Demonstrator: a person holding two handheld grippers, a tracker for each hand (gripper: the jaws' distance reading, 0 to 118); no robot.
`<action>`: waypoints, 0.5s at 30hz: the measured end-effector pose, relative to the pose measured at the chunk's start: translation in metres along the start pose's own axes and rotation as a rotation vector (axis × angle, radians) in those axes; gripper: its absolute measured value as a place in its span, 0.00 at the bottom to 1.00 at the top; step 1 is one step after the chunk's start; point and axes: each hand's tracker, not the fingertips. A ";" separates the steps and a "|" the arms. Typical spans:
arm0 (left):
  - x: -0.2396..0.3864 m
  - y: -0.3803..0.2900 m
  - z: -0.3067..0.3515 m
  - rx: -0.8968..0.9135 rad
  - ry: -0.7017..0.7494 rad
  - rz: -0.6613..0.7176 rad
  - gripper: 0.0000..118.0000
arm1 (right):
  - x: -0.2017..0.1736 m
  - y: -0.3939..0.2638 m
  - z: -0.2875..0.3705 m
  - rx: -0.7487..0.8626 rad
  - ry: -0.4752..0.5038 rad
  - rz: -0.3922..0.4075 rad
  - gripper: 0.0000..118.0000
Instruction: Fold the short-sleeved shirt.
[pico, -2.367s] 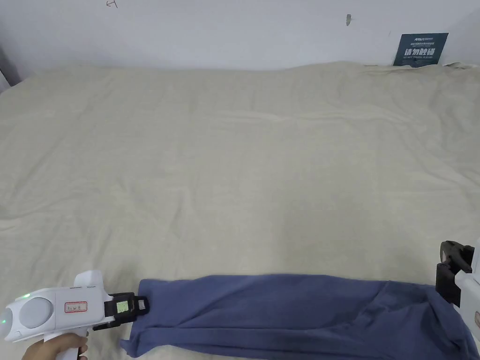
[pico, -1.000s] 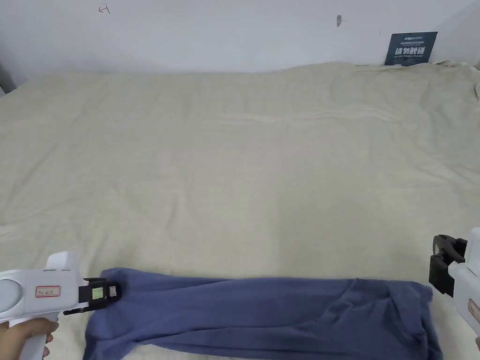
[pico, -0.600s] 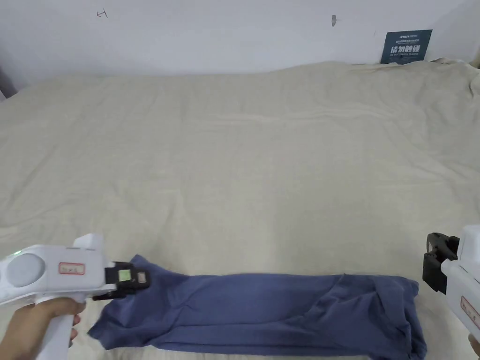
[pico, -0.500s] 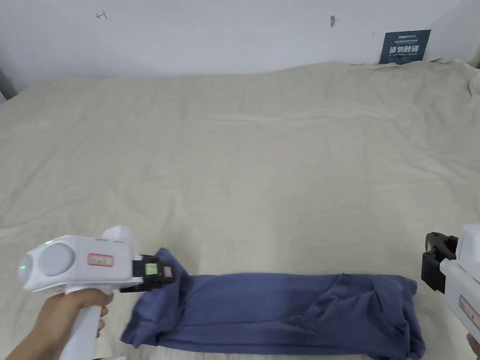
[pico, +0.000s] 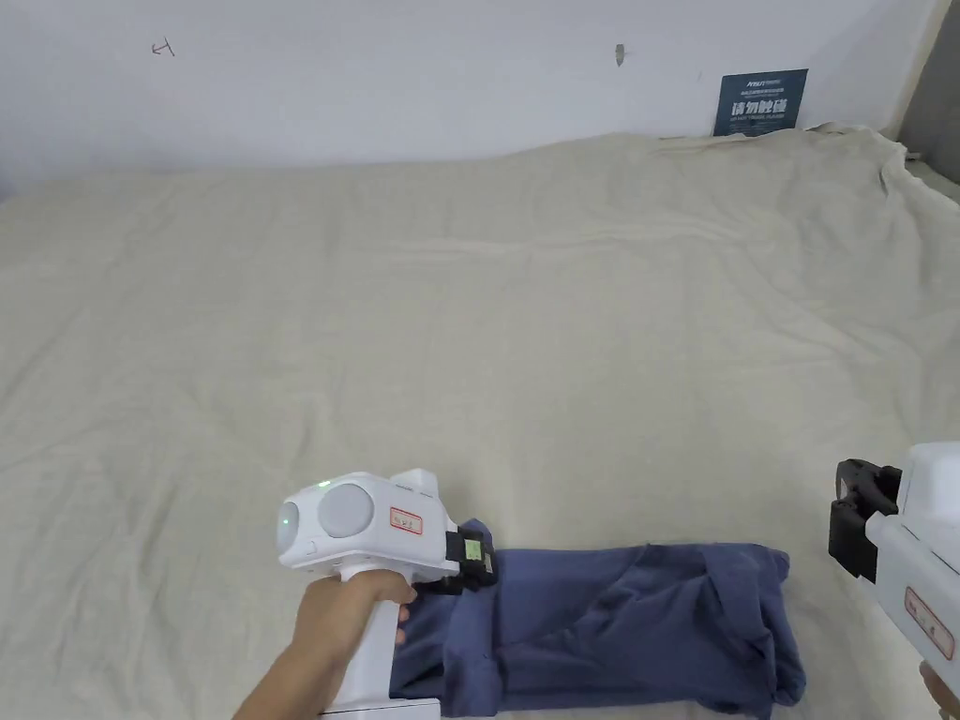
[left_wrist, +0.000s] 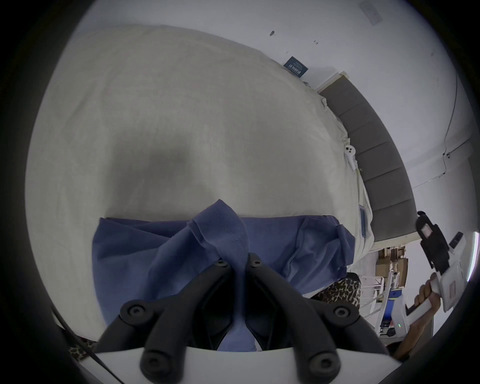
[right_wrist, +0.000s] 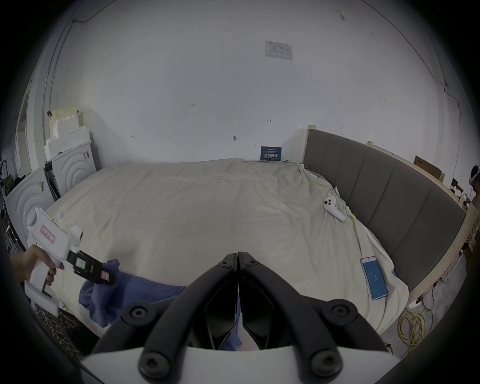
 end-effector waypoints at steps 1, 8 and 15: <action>0.000 -0.001 -0.007 -0.002 0.016 0.002 0.04 | 0.001 -0.001 0.001 -0.001 -0.005 0.000 0.00; 0.007 -0.011 -0.018 0.005 0.064 -0.040 0.20 | 0.006 -0.006 0.002 -0.013 -0.016 -0.007 0.00; 0.017 -0.019 0.028 0.180 0.050 -0.098 0.90 | 0.008 -0.005 0.000 -0.008 -0.011 -0.006 0.00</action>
